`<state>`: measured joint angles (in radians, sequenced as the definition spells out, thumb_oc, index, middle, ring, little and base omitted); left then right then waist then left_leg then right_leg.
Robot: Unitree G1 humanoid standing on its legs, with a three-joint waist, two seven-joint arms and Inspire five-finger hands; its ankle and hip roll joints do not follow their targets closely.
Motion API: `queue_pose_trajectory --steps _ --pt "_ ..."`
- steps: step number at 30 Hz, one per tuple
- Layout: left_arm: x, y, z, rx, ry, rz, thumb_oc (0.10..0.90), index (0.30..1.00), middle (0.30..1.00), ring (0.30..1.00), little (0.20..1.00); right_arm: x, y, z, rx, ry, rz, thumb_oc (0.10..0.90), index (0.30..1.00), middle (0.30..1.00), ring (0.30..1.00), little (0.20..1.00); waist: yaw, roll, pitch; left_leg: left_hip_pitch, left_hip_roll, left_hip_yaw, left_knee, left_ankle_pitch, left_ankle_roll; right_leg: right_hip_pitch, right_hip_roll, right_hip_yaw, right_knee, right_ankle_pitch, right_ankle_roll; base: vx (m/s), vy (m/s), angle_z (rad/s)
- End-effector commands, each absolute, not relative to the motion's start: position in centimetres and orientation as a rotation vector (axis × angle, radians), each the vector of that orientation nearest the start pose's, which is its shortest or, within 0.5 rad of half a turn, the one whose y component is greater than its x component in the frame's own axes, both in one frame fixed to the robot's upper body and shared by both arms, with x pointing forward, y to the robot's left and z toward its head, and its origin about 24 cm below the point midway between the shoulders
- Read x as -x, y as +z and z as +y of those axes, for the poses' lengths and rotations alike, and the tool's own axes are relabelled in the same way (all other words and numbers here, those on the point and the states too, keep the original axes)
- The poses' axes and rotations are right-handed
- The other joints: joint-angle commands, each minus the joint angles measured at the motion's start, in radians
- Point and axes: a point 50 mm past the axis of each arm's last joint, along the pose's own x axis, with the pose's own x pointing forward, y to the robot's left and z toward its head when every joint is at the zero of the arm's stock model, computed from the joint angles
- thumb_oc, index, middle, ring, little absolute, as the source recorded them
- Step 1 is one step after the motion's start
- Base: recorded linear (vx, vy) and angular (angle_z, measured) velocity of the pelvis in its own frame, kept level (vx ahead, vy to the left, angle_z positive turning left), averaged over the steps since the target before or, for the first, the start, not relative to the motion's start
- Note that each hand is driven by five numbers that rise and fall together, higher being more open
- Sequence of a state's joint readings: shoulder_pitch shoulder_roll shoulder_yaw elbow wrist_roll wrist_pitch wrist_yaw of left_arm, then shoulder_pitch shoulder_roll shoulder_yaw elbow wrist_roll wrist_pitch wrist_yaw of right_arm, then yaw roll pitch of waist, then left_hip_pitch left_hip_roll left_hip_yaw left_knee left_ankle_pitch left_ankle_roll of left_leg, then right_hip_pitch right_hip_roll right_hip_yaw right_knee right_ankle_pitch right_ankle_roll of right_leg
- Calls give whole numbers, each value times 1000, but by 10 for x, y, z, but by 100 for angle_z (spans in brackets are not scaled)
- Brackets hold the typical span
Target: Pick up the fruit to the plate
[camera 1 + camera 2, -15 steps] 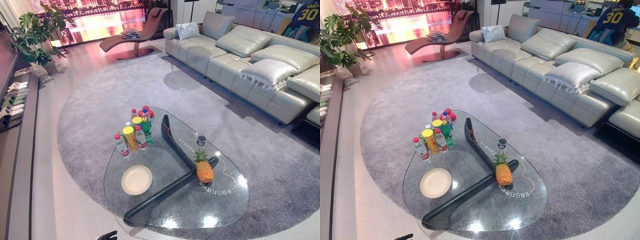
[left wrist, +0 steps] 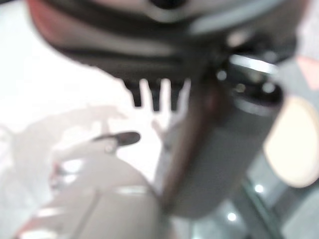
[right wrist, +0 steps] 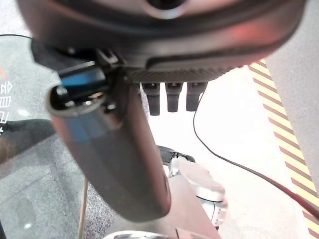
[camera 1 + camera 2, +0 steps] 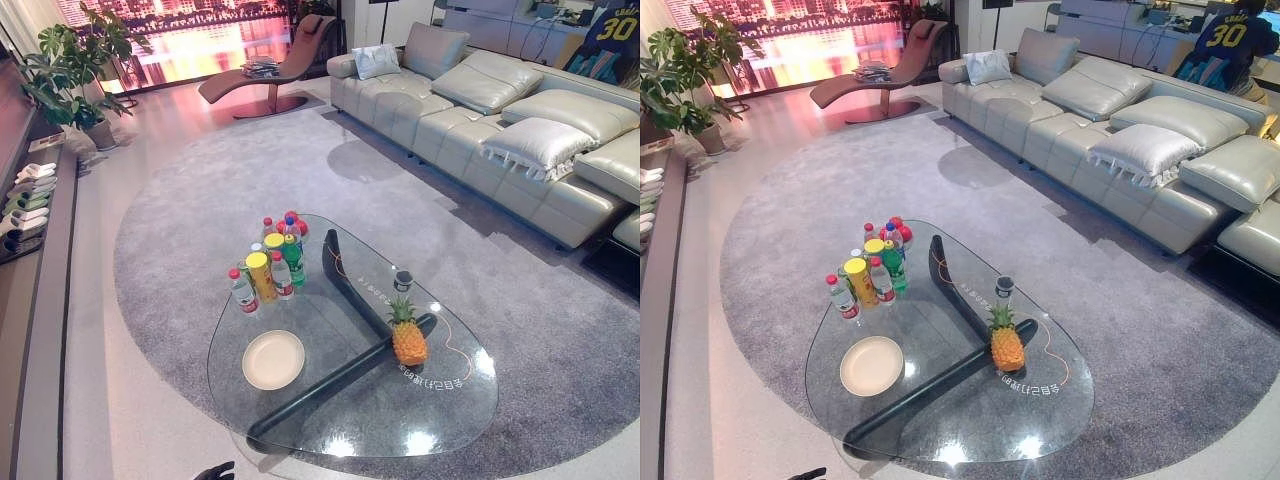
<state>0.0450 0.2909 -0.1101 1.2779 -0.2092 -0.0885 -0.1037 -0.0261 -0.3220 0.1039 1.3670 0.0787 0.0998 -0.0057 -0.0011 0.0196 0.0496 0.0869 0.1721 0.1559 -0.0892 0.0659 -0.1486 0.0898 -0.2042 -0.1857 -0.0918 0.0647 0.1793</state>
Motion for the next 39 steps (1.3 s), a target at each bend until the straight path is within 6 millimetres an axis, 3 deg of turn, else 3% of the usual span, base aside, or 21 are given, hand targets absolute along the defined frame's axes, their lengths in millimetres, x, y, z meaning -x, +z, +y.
queue_pose_trajectory --steps 1,8,14,18,26,27,30,33,39 --pt "-98 -152 264 -136 119 1172 800 900 900 900 900 -82 -151 -283 334 -213 1400 800 900 900 900 900 20 -14 34 26 23 7 2 -50 12 4 -42 -41 5 2 9 0 0 0" --pt "-97 -152 261 -133 115 1174 800 900 900 900 900 -84 -150 -284 336 -213 1395 800 900 900 900 900 23 -10 64 -5 24 -2 2 -39 10 -22 -43 -42 5 7 7 12 -1 0" --pt "-115 -149 256 -121 100 1135 800 900 900 900 900 -101 -147 -282 335 -224 1342 800 900 900 900 900 25 -2 166 -113 16 -31 2 -12 19 -126 -29 -23 5 26 -6 -84 -5 1" --pt "-137 -143 253 -107 64 1088 800 900 900 900 900 -127 -138 -286 333 -262 1268 800 900 900 900 900 23 1 253 -209 -3 -54 2 10 30 -214 -10 -4 5 47 -19 -185 -10 7" --pt "-158 -133 254 -76 54 1004 800 900 900 900 900 -152 -123 -300 343 -318 1180 800 900 900 900 900 39 0 338 -276 -25 -71 2 22 39 -282 -6 -6 24 56 -26 -56 -9 4" --pt "-173 -125 257 -58 71 939 800 900 900 900 900 -168 -113 -308 324 -371 1110 800 900 900 900 900 49 -2 373 -308 -34 -78 19 32 36 -317 -10 -10 54 50 -30 -92 -42 3" --pt "-190 -115 259 -20 108 855 800 900 900 900 900 -187 -97 -319 302 -434 1012 800 900 900 900 900 55 -2 408 -373 -44 -87 83 22 35 -368 -21 -9 99 44 -31 -99 -31 3" --pt "-222 -91 270 81 207 699 800 900 900 900 900 -222 -68 -330 290 -542 837 800 900 900 900 900 55 -10 456 -501 -61 -104 198 3 36 -495 -41 9 195 37 -25 -156 -26 5" --pt "-244 -67 285 200 355 540 800 900 900 900 900 -246 -51 -323 288 -607 665 800 900 900 900 900 41 -35 470 -652 -69 -131 349 -41 40 -642 -44 42 307 18 -21 -44 -54 9"
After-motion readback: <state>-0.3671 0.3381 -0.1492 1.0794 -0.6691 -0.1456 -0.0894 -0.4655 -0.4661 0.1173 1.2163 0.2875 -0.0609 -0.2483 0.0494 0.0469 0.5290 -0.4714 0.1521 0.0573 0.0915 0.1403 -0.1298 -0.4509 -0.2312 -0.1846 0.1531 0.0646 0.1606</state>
